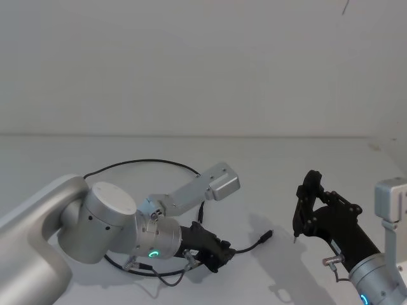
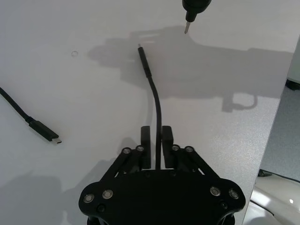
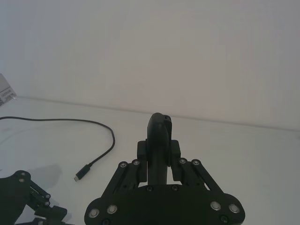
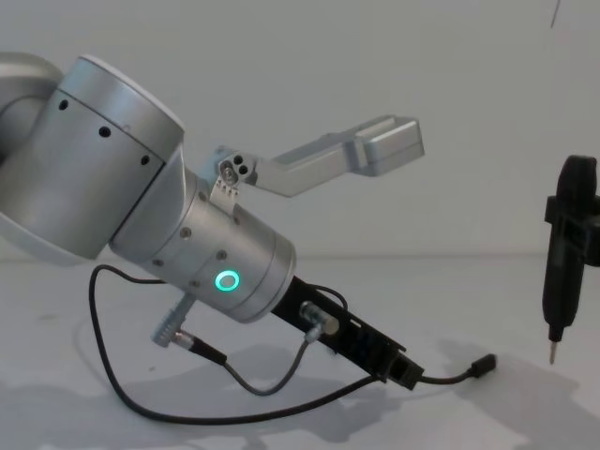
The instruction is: Pick up the data cable with the one hand.
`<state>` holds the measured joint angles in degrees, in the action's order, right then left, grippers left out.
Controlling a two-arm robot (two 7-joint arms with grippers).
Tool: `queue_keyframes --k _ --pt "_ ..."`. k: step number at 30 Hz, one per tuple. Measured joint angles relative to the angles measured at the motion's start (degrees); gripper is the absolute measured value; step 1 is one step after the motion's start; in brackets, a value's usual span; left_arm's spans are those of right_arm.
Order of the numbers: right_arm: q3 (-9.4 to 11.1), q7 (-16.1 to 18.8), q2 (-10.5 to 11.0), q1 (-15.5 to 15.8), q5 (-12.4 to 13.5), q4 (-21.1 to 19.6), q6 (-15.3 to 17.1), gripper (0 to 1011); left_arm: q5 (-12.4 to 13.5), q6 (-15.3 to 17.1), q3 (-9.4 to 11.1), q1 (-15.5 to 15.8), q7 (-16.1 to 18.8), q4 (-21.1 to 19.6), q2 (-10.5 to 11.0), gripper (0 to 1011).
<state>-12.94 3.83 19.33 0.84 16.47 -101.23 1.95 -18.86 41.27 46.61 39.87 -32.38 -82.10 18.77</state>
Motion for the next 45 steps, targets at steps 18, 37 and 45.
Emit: queue_keyframes --k 18,37,45 --pt "0.0 0.0 0.0 0.0 0.0 0.0 0.0 279 0.0 0.0 0.0 0.0 0.0 0.1 -0.1 40" --pt "0.0 1.8 -1.3 -0.4 2.2 1.9 0.1 279 1.9 -4.0 -0.1 -1.0 0.8 -1.0 1.1 40" --pt "0.4 5.3 -3.0 -2.0 6.5 4.2 0.5 279 2.3 -7.7 -0.8 -1.3 0.2 -1.8 2.2 40"
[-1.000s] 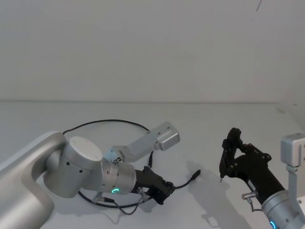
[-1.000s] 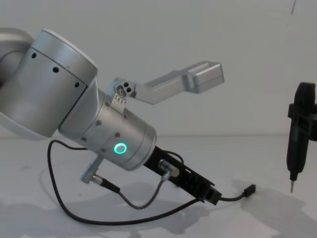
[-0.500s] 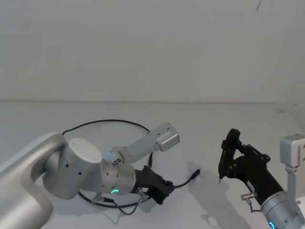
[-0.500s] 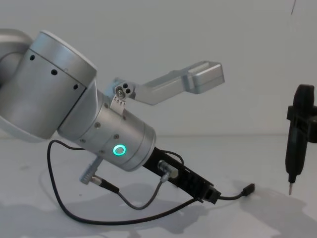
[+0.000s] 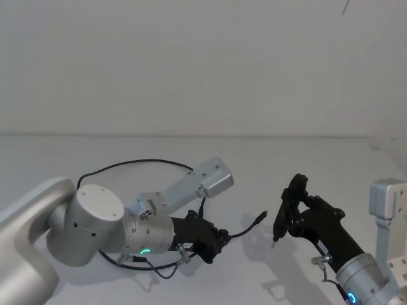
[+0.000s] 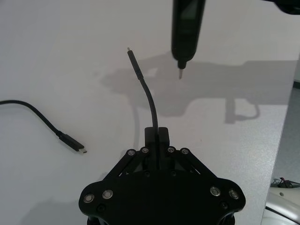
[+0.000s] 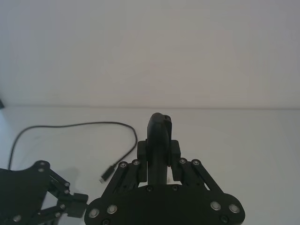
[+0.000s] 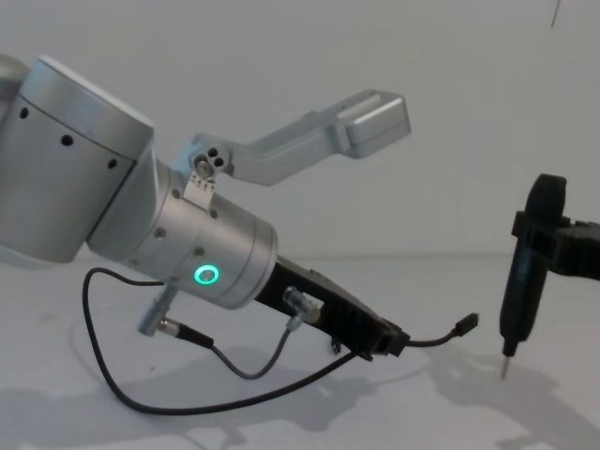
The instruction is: Pick up the data cable with the one hand.
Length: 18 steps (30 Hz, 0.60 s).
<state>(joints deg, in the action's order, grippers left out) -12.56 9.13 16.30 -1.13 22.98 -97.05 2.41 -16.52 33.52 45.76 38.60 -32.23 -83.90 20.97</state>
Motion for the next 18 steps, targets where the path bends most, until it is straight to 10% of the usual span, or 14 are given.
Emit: queue_keyframes --k 18 --pt "1.2 3.1 0.8 -2.6 3.7 -3.4 1.1 279 0.3 -4.1 0.8 2.5 -6.6 0.5 2.7 40"
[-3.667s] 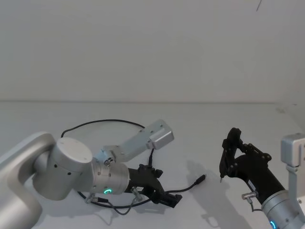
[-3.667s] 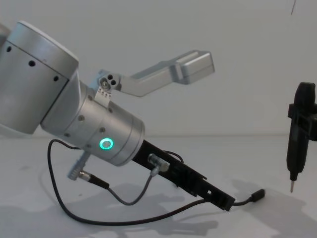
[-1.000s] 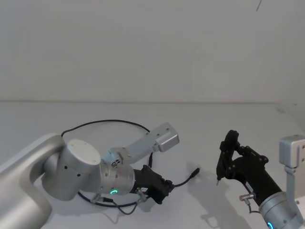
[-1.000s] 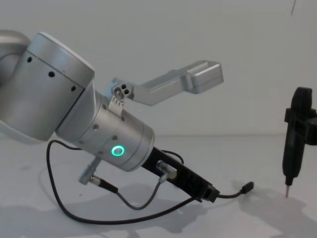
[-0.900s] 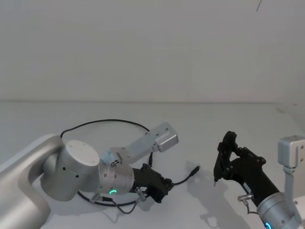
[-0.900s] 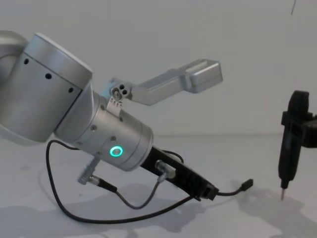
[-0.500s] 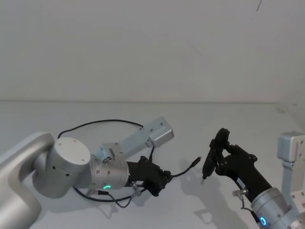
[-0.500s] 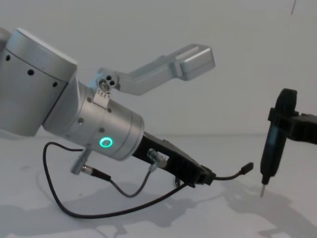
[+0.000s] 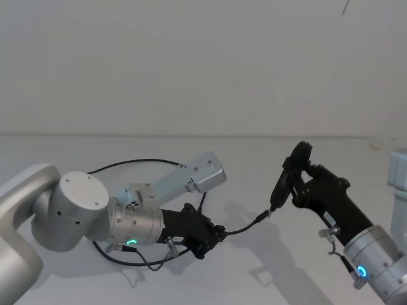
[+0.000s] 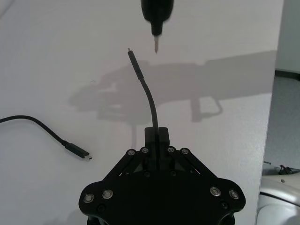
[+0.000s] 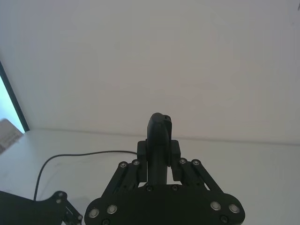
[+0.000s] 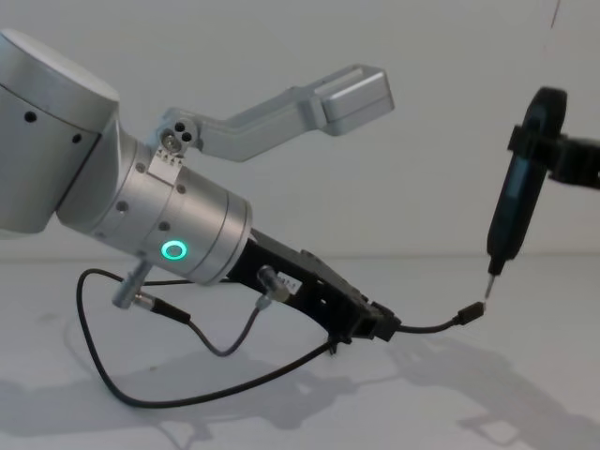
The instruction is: Pick up the data cable with the one hand.
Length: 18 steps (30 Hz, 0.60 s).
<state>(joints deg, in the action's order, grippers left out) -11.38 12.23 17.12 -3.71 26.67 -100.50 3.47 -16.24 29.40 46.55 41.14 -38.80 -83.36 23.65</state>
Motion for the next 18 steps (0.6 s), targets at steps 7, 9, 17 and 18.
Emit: queue_keyframes --k 7,9,17,18 --pt "0.4 0.5 0.9 -0.6 0.9 -1.1 0.7 279 0.0 -1.1 0.5 0.7 -1.6 0.3 0.8 40" --pt "0.5 0.7 1.1 -0.8 1.4 -1.1 1.0 279 -0.1 -1.6 0.6 0.8 -2.0 0.3 1.0 40" --pt "0.6 1.4 1.3 -2.0 2.8 1.0 1.5 279 -1.0 -2.7 0.2 0.9 -2.3 -0.2 1.5 40" --pt "0.6 1.5 1.3 -2.1 3.0 1.3 1.5 279 -1.2 -2.8 0.1 0.9 -2.3 -0.4 1.6 40"
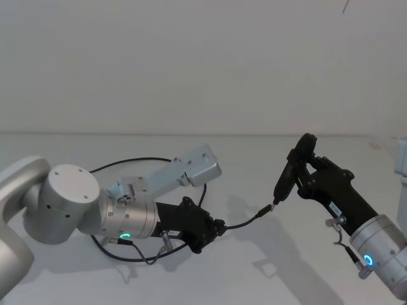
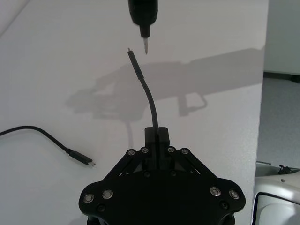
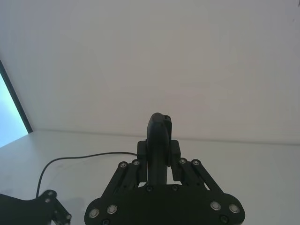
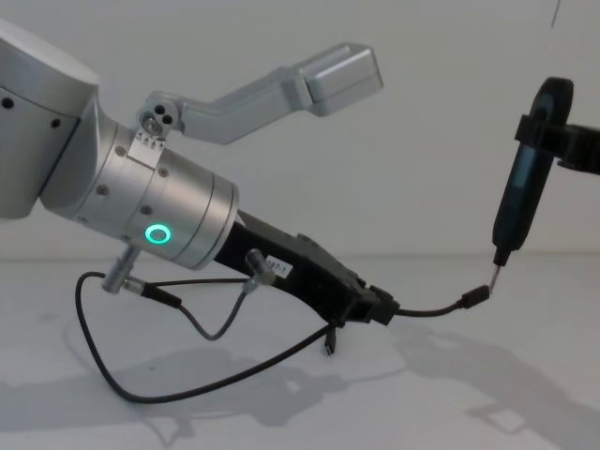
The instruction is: Pick up the data cable with the one hand.
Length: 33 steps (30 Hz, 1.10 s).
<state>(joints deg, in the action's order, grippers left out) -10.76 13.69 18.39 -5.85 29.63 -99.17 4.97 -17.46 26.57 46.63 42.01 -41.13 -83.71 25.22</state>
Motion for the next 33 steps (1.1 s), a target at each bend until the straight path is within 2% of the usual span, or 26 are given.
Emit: queue_keyframes --k 13,33 --pt "-0.1 0.9 0.4 -1.9 1.7 3.3 -0.2 279 -1.2 -0.5 -0.5 -0.1 -0.2 -1.2 0.6 40" --pt "0.0 1.1 2.0 -2.8 2.2 2.9 -1.0 279 -1.7 -0.7 -0.7 -0.1 -0.3 -1.7 0.9 40"
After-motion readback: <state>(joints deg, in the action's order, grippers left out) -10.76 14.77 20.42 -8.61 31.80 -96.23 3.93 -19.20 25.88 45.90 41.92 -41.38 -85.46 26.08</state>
